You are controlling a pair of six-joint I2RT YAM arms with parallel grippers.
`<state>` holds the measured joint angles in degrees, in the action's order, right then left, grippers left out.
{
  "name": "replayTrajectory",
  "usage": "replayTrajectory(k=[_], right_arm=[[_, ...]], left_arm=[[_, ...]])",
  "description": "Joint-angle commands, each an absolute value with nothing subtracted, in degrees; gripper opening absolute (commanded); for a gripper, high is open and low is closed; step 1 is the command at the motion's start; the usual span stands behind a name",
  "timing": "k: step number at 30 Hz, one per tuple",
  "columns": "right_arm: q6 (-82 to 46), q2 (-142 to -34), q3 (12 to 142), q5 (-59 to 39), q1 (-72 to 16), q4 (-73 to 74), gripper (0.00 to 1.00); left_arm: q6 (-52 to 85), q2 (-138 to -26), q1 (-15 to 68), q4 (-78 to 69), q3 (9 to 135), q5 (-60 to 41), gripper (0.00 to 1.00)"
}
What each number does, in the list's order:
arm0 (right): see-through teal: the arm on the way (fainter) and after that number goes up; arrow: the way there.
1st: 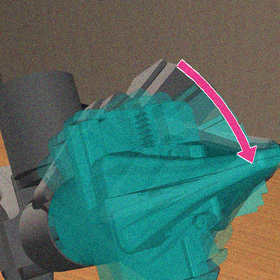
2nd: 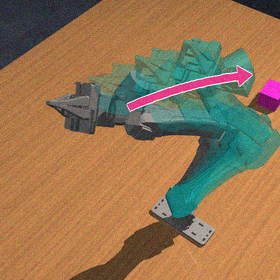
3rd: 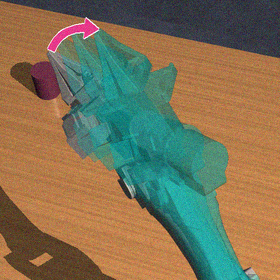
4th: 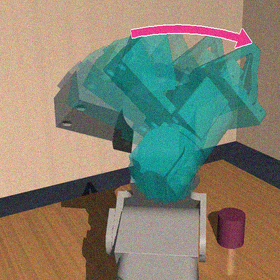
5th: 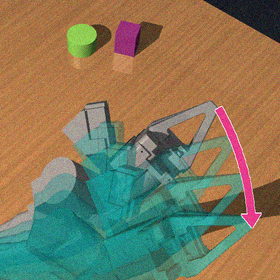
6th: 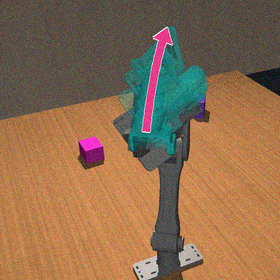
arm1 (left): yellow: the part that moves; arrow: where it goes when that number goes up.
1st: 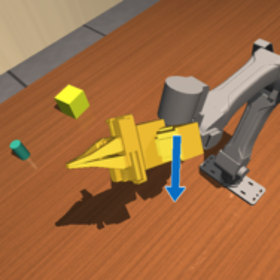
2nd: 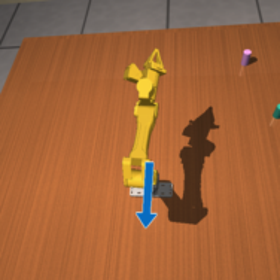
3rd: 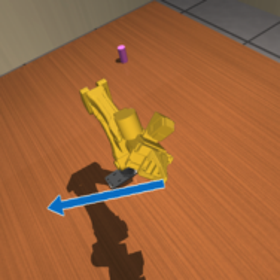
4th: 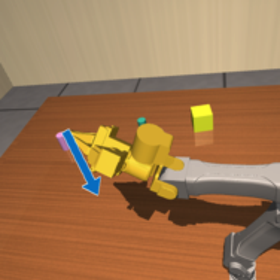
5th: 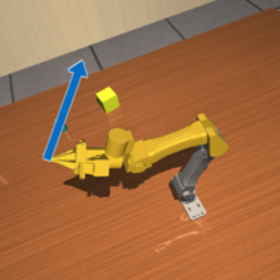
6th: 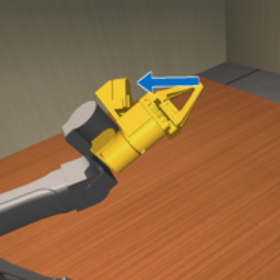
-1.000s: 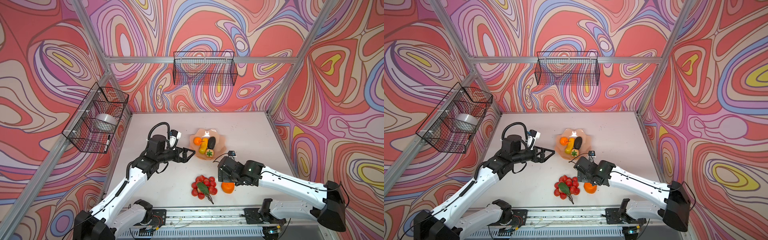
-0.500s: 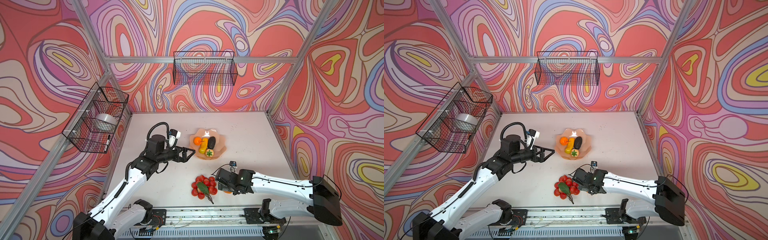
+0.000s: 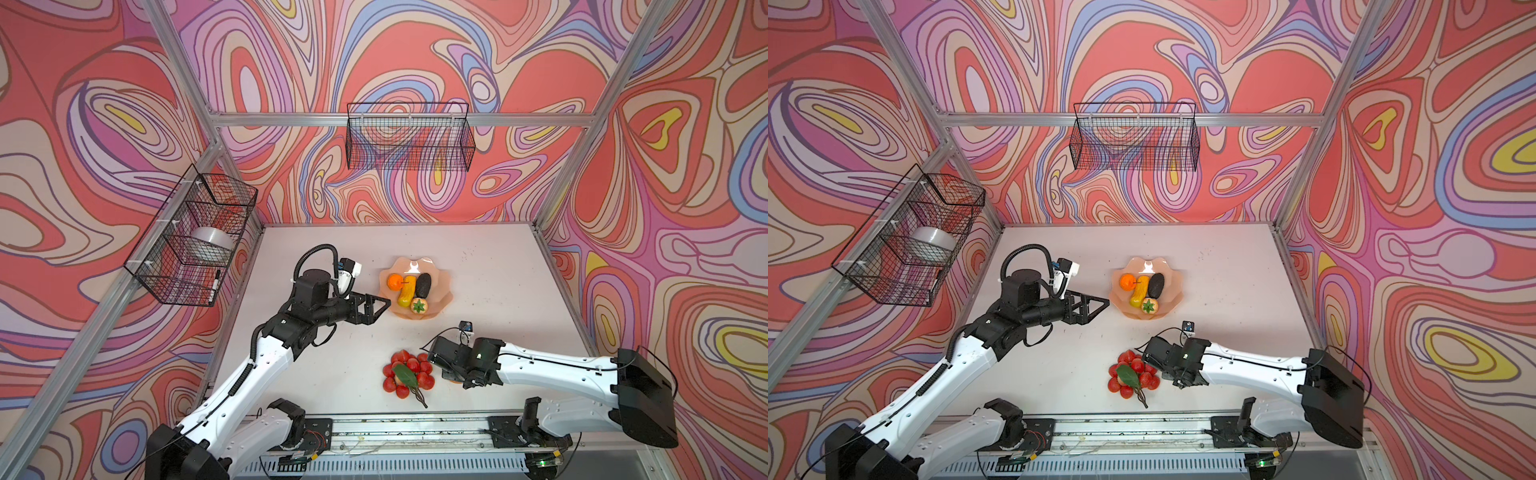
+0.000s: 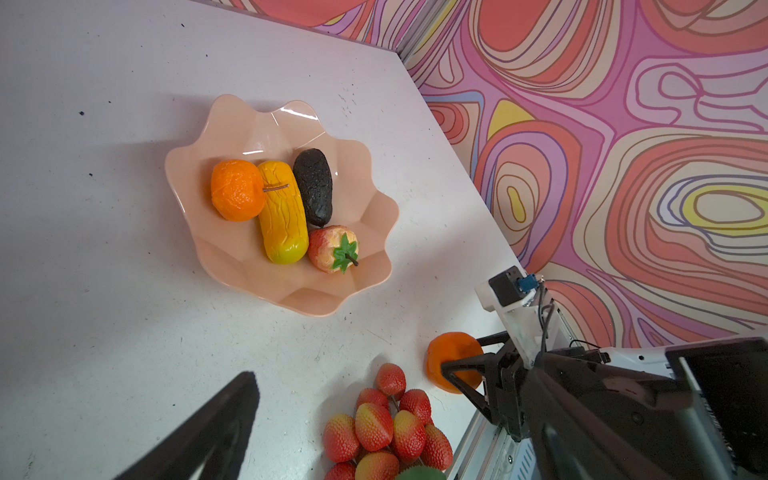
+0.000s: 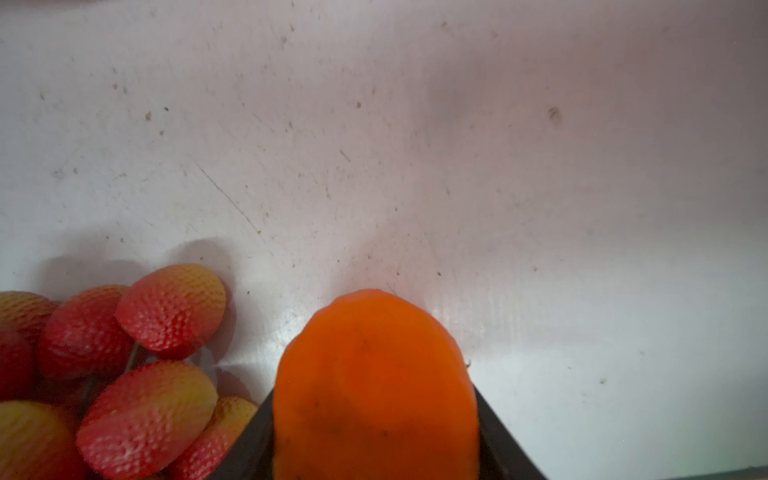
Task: Place and organize the fake fruits in the fruit bowl
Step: 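Place the orange in the bowl beside the avocado with the right gripper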
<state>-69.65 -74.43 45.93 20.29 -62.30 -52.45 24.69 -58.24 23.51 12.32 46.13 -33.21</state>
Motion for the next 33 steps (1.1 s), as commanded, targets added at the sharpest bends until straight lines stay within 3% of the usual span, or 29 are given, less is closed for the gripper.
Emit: replayTrajectory(k=[1, 7, 16, 25, 33], right_arm=[[-66.8, -73.2, 53.8, 27.1, -62.5, -59.9, 0.50], [-53.7, -76.8, 68.2, 31.0, -57.3, -56.2, 0.48], [-35.3, -88.7, 75.3, 23.2, -40.8, -40.4, 0.47], [-30.0, -99.4, 79.3, 20.0, -34.6, -36.1, 0.48], [-29.6, -105.4, 79.4, 16.1, -32.6, -33.6, 0.56]], left_arm=[[24.9, -57.8, 23.1, 11.4, 46.1, -33.7, 1.00], [24.4, -57.2, 23.1, 12.0, 46.2, -32.5, 1.00], [24.2, -56.3, 23.0, 12.7, 46.1, -30.6, 1.00], [24.4, -56.5, 23.0, 12.6, 46.1, -29.9, 1.00], [24.3, -56.5, 23.0, 12.7, 46.1, -29.6, 1.00]])
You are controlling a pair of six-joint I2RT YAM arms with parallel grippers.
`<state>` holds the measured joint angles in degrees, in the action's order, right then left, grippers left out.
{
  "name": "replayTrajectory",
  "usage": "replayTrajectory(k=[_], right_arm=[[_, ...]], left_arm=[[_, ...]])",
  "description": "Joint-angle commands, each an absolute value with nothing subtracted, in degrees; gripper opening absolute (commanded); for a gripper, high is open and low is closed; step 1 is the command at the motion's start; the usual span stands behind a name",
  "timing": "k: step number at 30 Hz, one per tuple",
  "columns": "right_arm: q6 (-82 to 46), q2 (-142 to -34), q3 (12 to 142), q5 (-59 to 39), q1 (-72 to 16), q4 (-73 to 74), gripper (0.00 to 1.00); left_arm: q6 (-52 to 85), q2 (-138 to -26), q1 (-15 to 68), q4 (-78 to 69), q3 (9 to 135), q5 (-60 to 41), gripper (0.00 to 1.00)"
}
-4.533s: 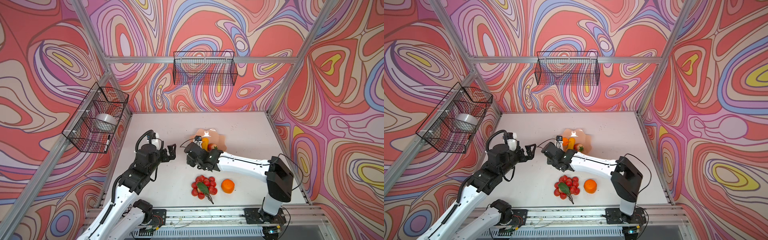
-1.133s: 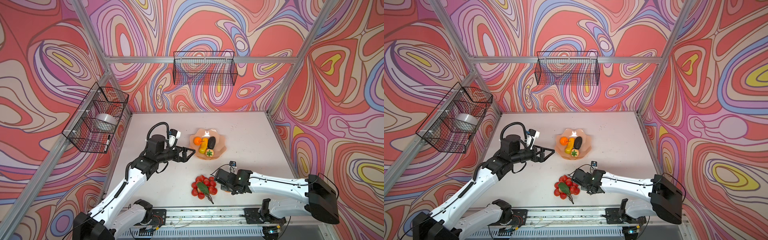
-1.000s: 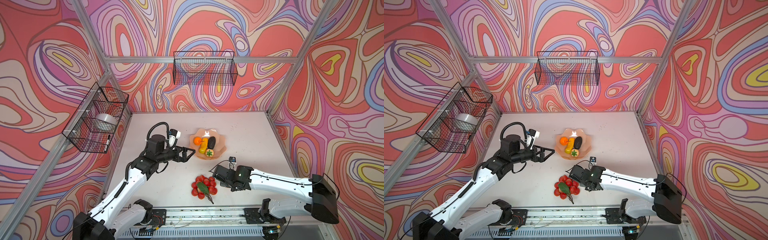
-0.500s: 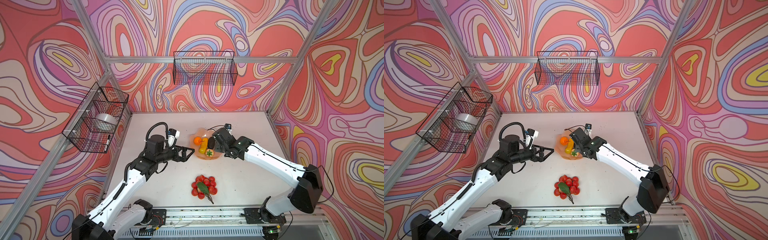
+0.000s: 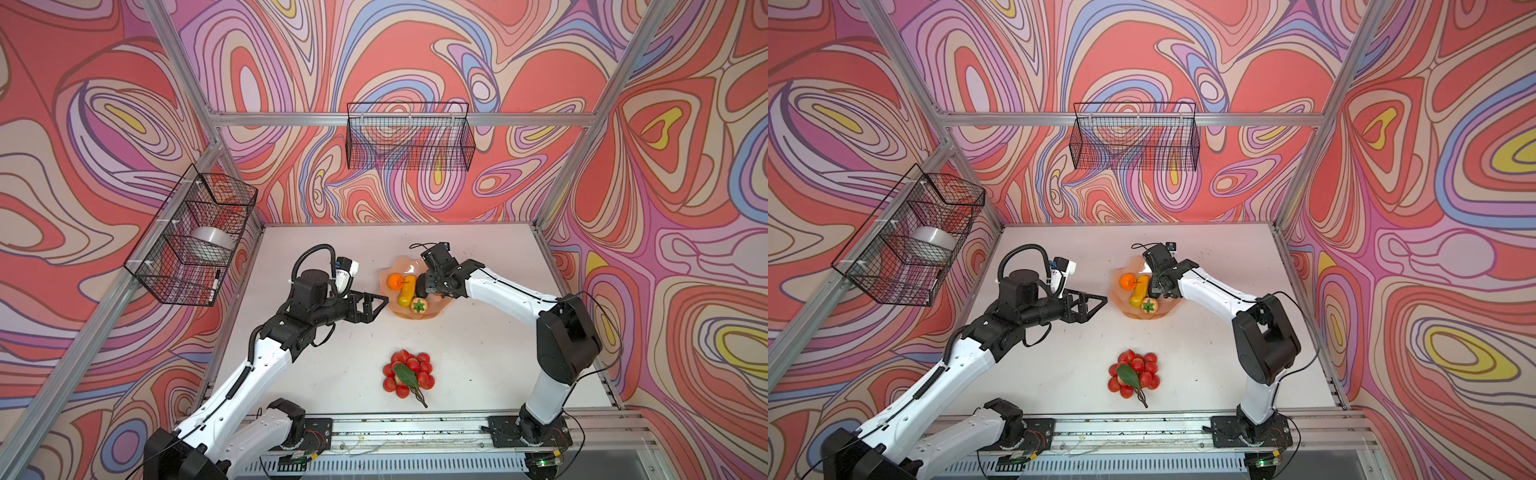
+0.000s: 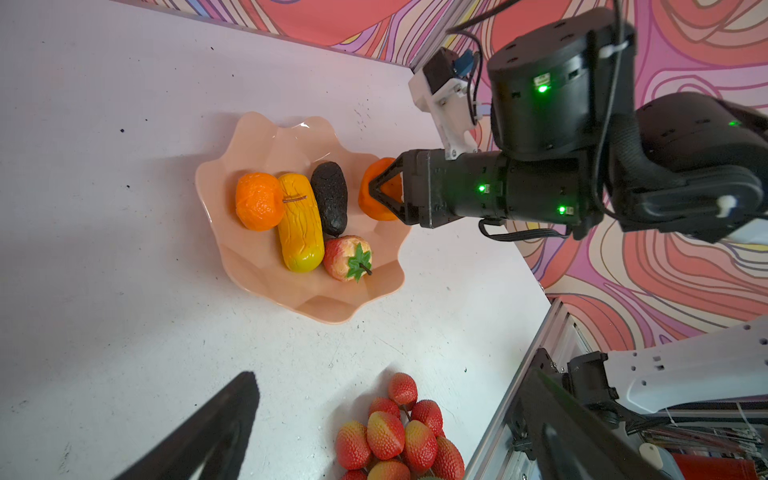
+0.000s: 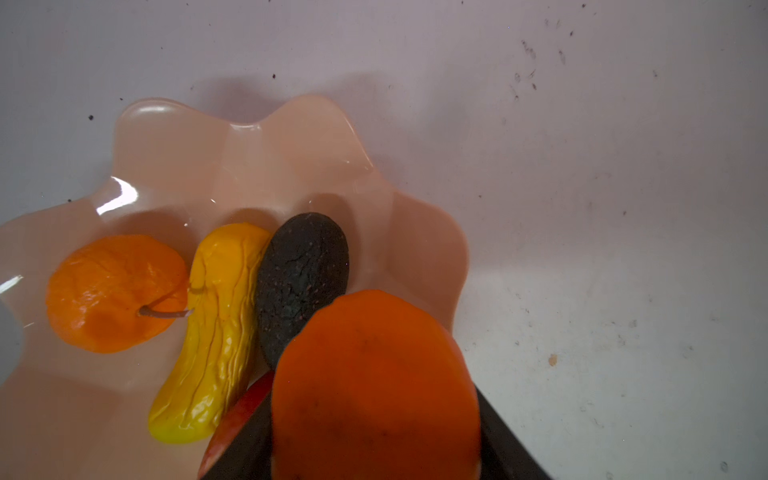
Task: Place and organize the fake fruits in the fruit bowl
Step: 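Place the orange in the bowl beside the avocado with the right gripper, then grasp the strawberry bunch by its stems with the right gripper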
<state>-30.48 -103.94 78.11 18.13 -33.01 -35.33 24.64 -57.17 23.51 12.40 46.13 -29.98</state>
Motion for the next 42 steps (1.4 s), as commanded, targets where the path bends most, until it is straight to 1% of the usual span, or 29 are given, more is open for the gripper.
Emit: replayTrajectory(k=[1, 4, 7, 9, 12, 15, 17, 20, 23, 26, 30, 33, 37, 41, 42], right_arm=[[-29.7, -105.8, 79.3, 15.5, -32.5, -33.4, 0.58], [-29.8, -106.7, 79.8, 14.3, -32.3, -33.3, 0.68], [-29.8, -105.8, 80.2, 13.9, -32.3, -33.5, 0.75], [-29.9, -103.3, 80.2, 14.0, -32.3, -33.4, 0.78], [-29.8, -97.2, 79.7, 15.3, -32.4, -34.3, 0.79], [-30.5, -89.9, 76.9, 14.6, -32.5, -36.2, 0.75], [-31.4, -84.8, 73.2, 12.5, -33.0, -36.4, 0.72], [-32.7, -78.0, 66.9, 9.1, -35.9, -38.5, 0.68], [-34.2, -71.9, 61.2, 8.6, -43.0, -40.8, 0.67], [-38.4, -67.3, 55.8, 8.5, -51.1, -41.8, 0.64], [-45.0, -66.0, 51.1, 9.4, -62.6, -43.1, 0.62], [-49.0, -67.0, 49.4, 9.8, -69.0, -42.6, 0.62], [-51.5, -69.9, 48.5, 7.5, -72.2, -39.4, 0.61], [-52.5, -75.0, 49.3, 7.2, -74.0, -38.9, 0.59], [-52.6, -76.3, 49.2, 6.8, -74.4, -38.1, 0.57]], left_arm=[[24.2, -56.4, 23.0, 12.7, 46.1, -29.5, 1.00], [24.2, -56.4, 23.0, 12.8, 46.1, -29.4, 1.00], [24.2, -56.4, 22.9, 12.8, 46.1, -29.3, 1.00], [24.2, -56.4, 22.9, 12.8, 46.2, -29.4, 1.00], [24.3, -56.5, 22.9, 12.8, 46.1, -29.3, 1.00], [24.5, -56.3, 22.9, 12.9, 45.9, -29.0, 1.00], [24.7, -56.2, 22.9, 12.4, 45.6, -29.1, 1.00], [24.6, -56.2, 22.9, 12.6, 45.8, -29.3, 1.00], [24.6, -56.1, 22.9, 12.6, 45.8, -29.0, 1.00], [24.5, -56.3, 22.9, 12.7, 45.8, -29.1, 1.00], [24.4, -56.8, 22.9, 12.9, 45.9, -29.0, 1.00], [24.3, -56.7, 22.9, 13.1, 46.1, -28.9, 1.00], [24.2, -56.6, 22.9, 13.2, 46.1, -28.8, 1.00], [24.2, -56.2, 22.9, 13.3, 46.1, -28.6, 1.00], [24.4, -56.1, 22.9, 13.0, 45.9, -28.7, 1.00]])
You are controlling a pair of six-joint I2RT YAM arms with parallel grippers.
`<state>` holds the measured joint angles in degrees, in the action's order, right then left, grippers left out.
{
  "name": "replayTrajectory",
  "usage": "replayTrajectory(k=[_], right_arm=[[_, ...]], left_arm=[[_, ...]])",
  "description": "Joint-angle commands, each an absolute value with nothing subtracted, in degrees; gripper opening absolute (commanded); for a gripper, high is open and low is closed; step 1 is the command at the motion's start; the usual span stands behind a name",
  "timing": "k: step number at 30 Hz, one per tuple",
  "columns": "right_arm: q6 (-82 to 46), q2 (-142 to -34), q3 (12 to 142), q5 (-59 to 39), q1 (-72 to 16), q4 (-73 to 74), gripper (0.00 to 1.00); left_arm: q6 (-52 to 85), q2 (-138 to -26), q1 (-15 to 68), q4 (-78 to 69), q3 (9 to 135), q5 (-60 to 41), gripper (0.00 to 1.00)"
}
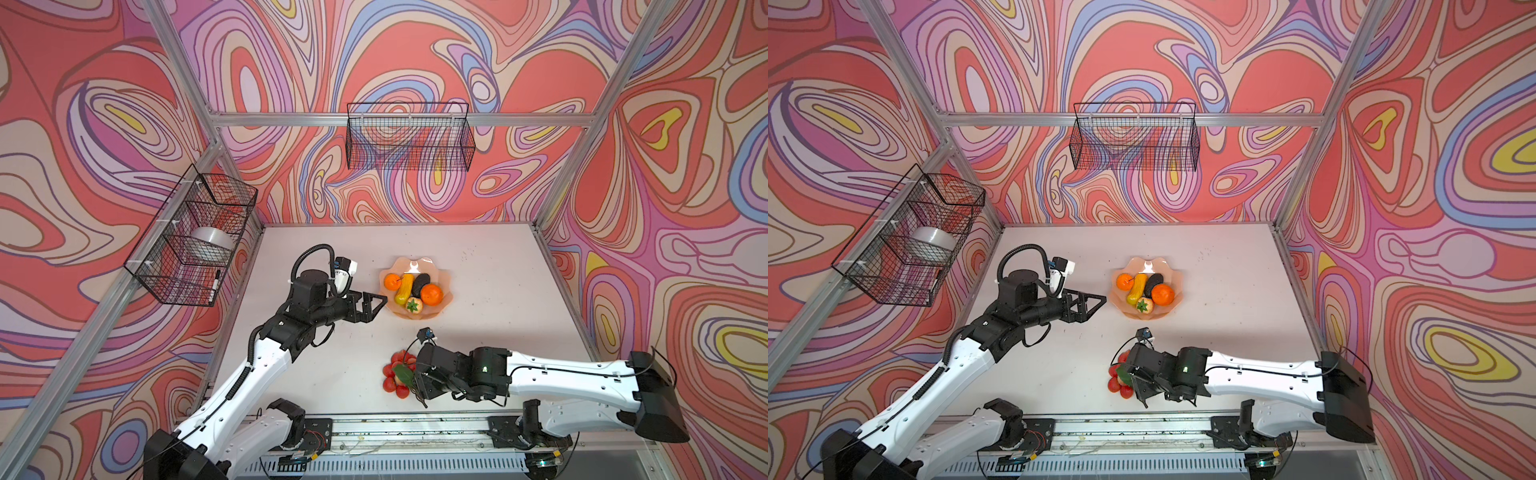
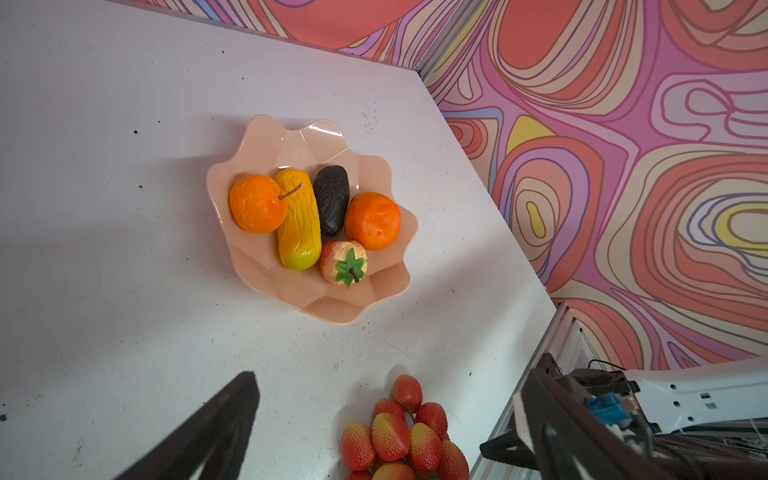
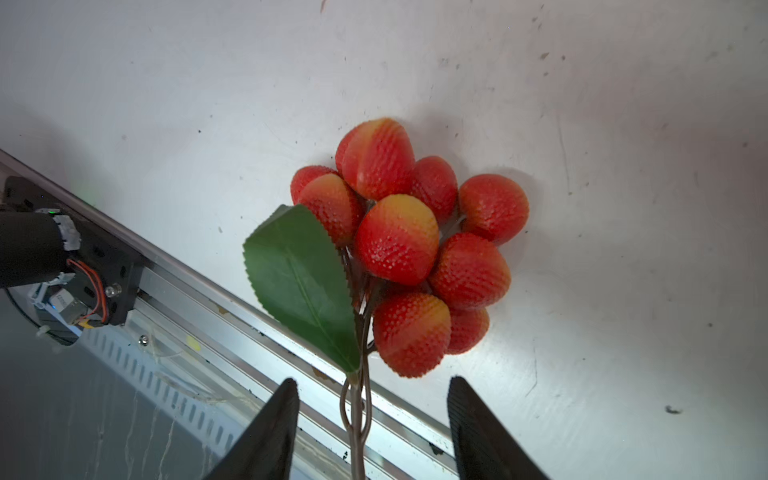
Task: Place and organize the fake fruits in the fruit bowl
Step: 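Grasp the strawberry bunch by its stems with the right gripper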
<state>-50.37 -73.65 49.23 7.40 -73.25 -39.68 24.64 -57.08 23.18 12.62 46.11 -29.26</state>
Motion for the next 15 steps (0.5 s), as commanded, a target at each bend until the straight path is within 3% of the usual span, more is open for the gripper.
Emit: replayTrajectory(k=[1, 4, 8, 15], right_arm=[[-52.6, -77.2, 49.2, 6.3, -74.8, -37.0, 0.55], [-53.2, -79.5, 49.8, 6.0, -75.8, -36.2, 0.54], [-54.3, -80.9, 49.2, 5.9, -76.0, -34.9, 0.44], [-57.4, -80.3, 50.0, 5.7, -76.6, -35.2, 0.46]], left_arm=[[24.5, -56.1, 22.9, 12.7, 45.7, -28.8, 1.00], [24.6, -56.3, 22.9, 12.7, 45.7, -29.1, 1.00], [24.7, -56.2, 22.9, 12.6, 45.8, -29.1, 1.00], [24.4, -55.6, 22.9, 13.1, 45.8, -28.9, 1.00]])
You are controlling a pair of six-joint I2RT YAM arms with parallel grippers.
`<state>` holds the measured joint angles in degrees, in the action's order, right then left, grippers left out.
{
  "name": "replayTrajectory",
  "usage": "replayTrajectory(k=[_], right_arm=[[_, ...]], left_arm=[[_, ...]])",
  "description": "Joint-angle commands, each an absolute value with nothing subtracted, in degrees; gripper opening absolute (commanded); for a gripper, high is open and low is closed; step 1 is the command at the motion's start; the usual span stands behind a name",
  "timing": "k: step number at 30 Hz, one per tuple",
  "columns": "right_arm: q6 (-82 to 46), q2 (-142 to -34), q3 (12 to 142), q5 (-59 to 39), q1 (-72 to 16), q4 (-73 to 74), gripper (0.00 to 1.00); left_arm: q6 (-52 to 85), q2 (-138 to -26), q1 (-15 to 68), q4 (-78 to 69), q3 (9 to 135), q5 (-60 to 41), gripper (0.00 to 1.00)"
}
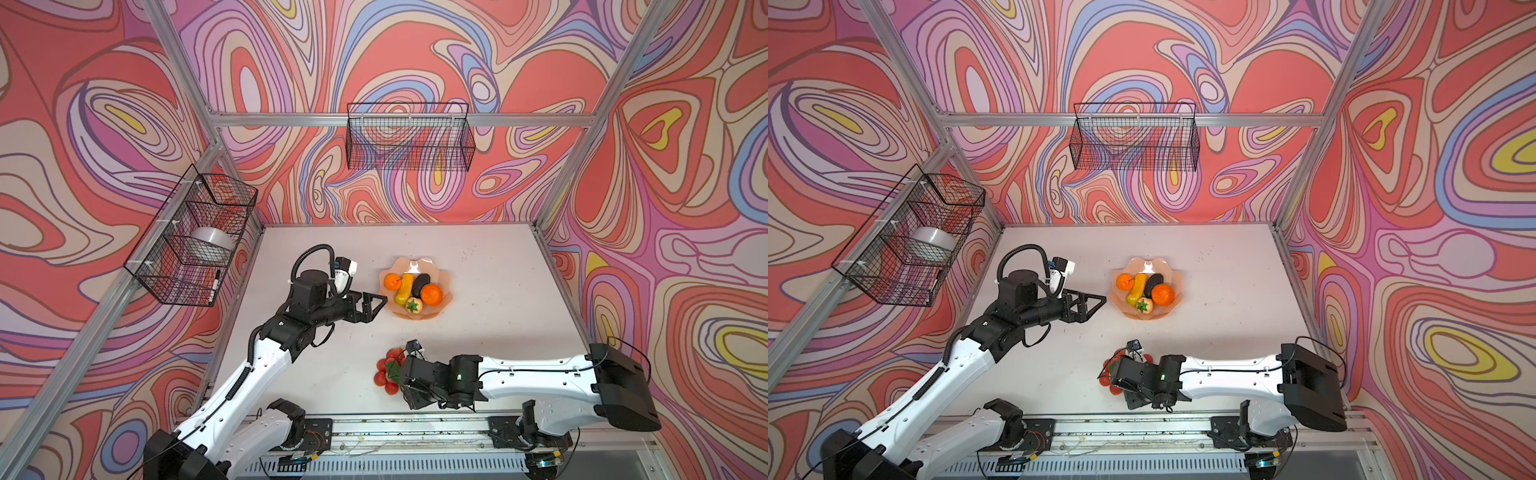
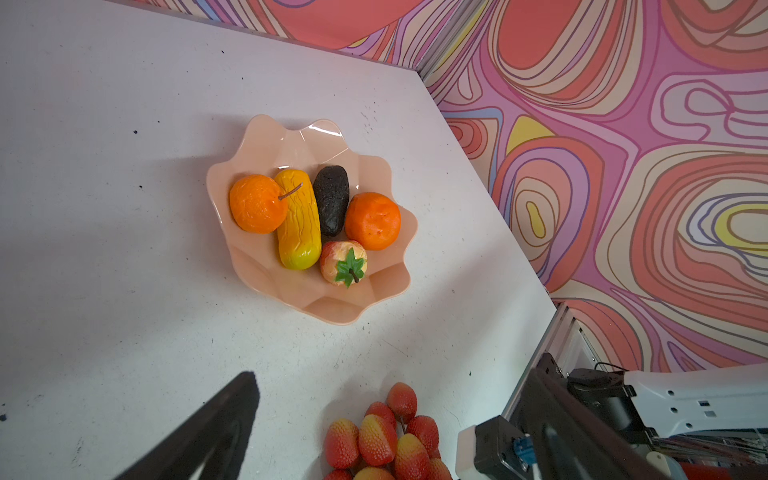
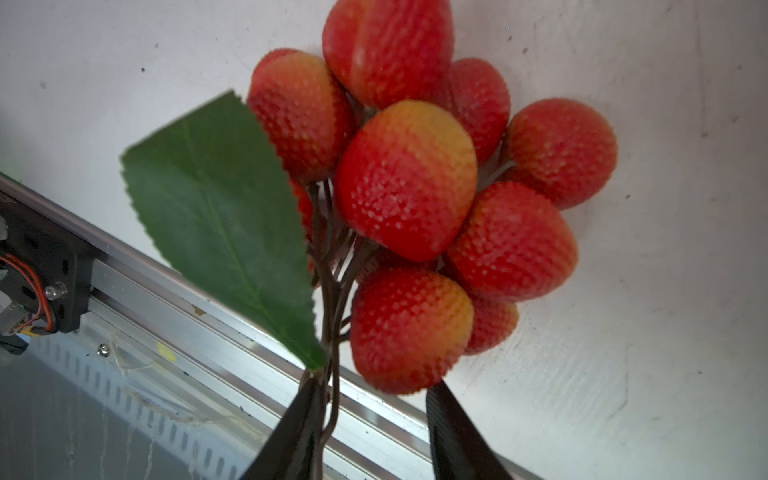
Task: Place and organize the fake fruits in the fruit bowl
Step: 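Grasp the strawberry bunch by its stems with the right gripper, then lift the strawberry bunch onto the top of the bowl and release it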
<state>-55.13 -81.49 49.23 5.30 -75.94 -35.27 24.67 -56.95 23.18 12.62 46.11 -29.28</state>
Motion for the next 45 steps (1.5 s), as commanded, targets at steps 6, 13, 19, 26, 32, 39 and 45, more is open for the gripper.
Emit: replayTrajectory(k=[6, 13, 19, 26, 32, 39, 45], right_arm=[[-60.9, -75.9, 51.5, 6.2, -78.1, -35.9, 0.48], [-65.3, -81.2, 51.2, 5.7, -80.3, -35.1, 0.48], [-67.4, -86.5, 52.2, 7.4, -80.8, -35.0, 0.52], [-67.1, -91.9, 54.7, 9.6, -80.7, -33.2, 0.45], [-67.8, -92.5, 55.0, 10.4, -80.4, -33.5, 0.25], [-65.4, -91.2, 56.1, 10.9, -79.9, -36.8, 0.05], [-61.8, -84.8, 57.8, 15.4, -78.8, -42.6, 0.00]], left_arm=[[24.5, -55.8, 22.9, 12.9, 45.9, -28.9, 1.00], [24.8, -55.7, 22.9, 12.7, 45.8, -29.2, 1.00], [24.6, -55.5, 22.9, 12.8, 46.0, -29.9, 1.00], [24.5, -55.7, 22.9, 13.3, 46.1, -29.3, 1.00], [24.5, -56.1, 22.9, 13.4, 46.1, -29.2, 1.00], [24.9, -56.3, 22.9, 12.7, 45.9, -29.7, 1.00], [24.6, -55.5, 22.9, 13.2, 46.0, -28.9, 1.00]])
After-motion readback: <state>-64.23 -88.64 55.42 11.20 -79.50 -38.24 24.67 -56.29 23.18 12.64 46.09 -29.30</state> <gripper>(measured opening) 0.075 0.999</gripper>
